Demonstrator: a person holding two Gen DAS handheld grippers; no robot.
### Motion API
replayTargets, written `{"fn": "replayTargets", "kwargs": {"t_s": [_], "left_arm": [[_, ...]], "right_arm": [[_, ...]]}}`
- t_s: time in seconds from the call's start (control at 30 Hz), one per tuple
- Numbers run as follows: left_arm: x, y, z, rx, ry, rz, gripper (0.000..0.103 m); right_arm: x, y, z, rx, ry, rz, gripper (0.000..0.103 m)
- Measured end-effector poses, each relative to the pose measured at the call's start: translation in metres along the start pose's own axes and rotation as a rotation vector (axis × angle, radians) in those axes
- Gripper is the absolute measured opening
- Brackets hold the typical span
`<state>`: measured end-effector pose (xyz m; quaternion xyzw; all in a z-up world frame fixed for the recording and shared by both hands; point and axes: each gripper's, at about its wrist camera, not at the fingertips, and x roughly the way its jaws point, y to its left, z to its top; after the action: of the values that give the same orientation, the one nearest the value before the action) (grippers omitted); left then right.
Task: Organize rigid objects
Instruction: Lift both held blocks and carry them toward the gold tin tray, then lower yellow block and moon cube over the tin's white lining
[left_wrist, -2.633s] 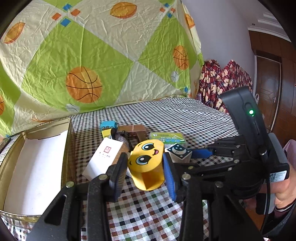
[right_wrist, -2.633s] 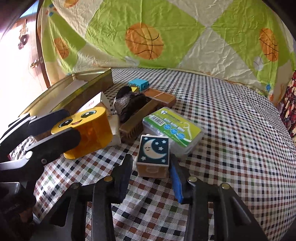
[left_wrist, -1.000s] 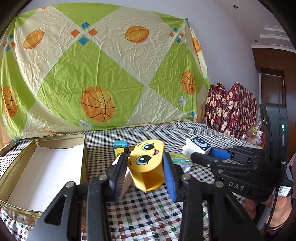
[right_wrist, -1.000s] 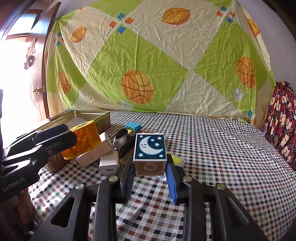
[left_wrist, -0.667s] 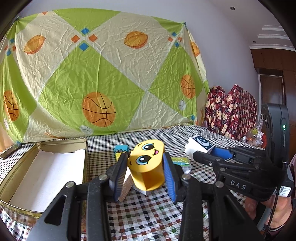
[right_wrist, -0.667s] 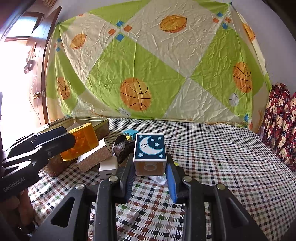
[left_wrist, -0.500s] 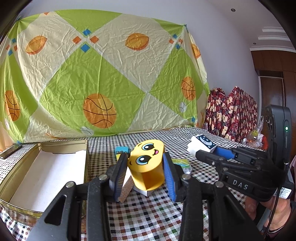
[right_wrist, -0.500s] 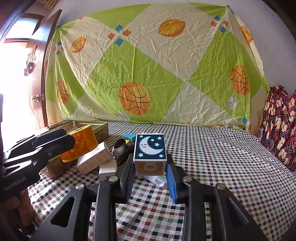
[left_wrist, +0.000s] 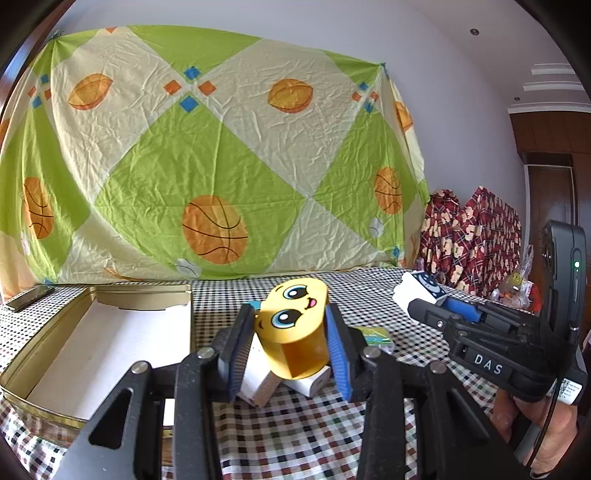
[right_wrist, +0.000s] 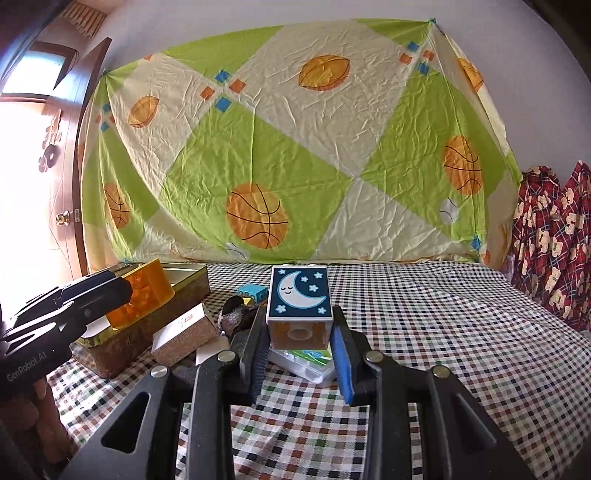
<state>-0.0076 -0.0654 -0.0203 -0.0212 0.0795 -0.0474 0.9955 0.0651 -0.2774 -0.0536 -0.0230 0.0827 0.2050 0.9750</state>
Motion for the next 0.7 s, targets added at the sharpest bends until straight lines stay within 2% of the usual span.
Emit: {"fn": "replayTargets", "kwargs": {"t_s": [0.7], "left_arm": [[-0.016,0.046,-0.001,-0.041,-0.020,0.069,0.038]], "right_arm": [[0.013,0.068,-0.001,-0.075,0.025,0.108,0.034]]}}
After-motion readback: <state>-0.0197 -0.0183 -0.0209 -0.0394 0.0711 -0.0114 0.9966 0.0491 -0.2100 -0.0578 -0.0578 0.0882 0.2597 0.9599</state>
